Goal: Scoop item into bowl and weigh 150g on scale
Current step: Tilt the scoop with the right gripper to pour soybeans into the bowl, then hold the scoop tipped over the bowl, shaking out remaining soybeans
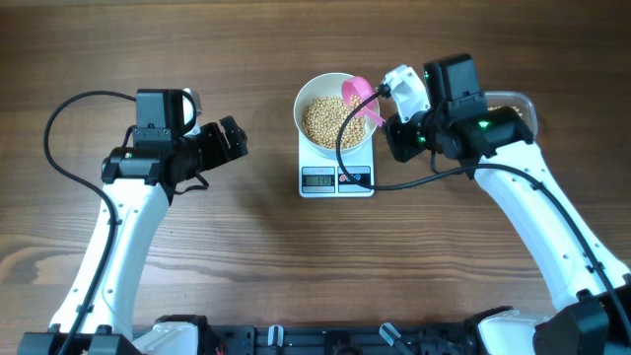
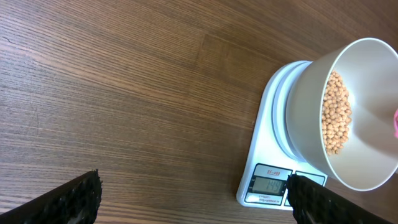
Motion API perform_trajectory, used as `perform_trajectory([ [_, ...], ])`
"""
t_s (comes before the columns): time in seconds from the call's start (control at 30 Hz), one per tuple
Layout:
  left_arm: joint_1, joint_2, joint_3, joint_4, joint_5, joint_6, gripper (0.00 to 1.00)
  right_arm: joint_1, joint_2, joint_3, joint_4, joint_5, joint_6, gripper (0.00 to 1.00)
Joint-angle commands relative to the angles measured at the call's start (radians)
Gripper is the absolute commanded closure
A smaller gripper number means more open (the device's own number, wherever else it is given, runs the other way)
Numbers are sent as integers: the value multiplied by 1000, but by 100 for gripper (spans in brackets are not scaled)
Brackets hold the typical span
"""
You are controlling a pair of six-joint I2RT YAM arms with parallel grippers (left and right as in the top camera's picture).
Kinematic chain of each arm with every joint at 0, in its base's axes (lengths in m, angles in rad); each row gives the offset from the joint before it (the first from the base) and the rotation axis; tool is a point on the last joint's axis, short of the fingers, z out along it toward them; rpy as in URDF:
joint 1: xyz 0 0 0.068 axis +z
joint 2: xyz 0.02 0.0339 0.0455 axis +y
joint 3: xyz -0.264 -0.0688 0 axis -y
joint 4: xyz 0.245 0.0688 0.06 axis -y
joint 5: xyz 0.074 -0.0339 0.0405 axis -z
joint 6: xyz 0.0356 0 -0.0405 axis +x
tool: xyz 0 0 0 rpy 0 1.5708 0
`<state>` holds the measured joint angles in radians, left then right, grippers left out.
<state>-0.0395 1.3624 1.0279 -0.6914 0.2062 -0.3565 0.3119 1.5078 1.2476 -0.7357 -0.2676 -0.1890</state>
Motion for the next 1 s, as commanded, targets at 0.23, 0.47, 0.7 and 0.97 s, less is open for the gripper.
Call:
perform_trajectory([
  [0.23, -2, 7, 19, 3, -3, 8, 0, 25, -19, 14, -6, -22, 9, 96],
  [0.47, -2, 7, 19, 3, -3, 8, 0, 26, -19, 14, -5, -22, 8, 96],
  [0.7, -2, 7, 19, 3, -3, 8, 0, 26, -19, 14, -1, -22, 9, 96],
  [0.97, -2, 7, 19, 3, -3, 8, 0, 26, -19, 14, 14, -29, 14, 96],
])
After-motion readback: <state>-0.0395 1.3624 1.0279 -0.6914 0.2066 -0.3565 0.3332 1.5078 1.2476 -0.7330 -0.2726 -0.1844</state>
